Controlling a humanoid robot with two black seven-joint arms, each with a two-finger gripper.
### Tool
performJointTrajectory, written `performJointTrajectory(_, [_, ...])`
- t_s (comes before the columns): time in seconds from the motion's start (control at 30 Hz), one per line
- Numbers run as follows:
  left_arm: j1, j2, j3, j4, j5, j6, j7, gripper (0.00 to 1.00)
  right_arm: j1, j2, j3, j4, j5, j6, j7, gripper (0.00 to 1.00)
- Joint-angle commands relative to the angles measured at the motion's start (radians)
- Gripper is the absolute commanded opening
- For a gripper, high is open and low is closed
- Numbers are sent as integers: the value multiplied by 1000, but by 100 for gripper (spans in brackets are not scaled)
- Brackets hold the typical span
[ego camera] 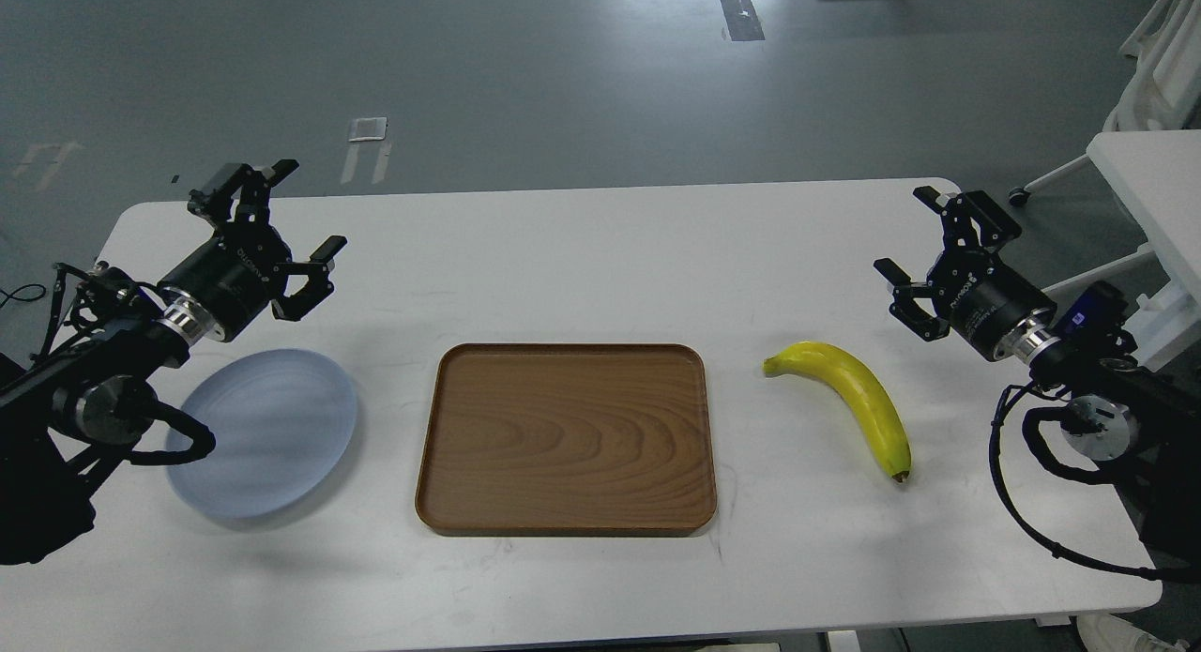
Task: Place banana on plate with both arms
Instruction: 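Raise the left gripper and move it toward the light blue plate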
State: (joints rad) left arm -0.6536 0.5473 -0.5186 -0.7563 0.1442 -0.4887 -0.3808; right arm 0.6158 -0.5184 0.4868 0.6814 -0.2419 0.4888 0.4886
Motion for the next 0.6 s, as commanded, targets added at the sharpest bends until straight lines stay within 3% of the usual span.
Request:
performJointTrajectory(0.0, [0,0,0,0,0,0,-1,100,1,0,-30,0,-7,0,0,100])
performJointTrajectory(0.27, [-8,6,0,14,-3,0,-6,100,1,0,-33,0,-7,0,0,100])
performJointTrajectory(0.5, [-20,14,-37,107,15,0,-10,100,1,1,-33,-2,-7,0,0,100])
performJointTrajectory(0.57, [-26,23,-38,91,50,0,-29,100,1,1,-33,0,-8,0,0,100])
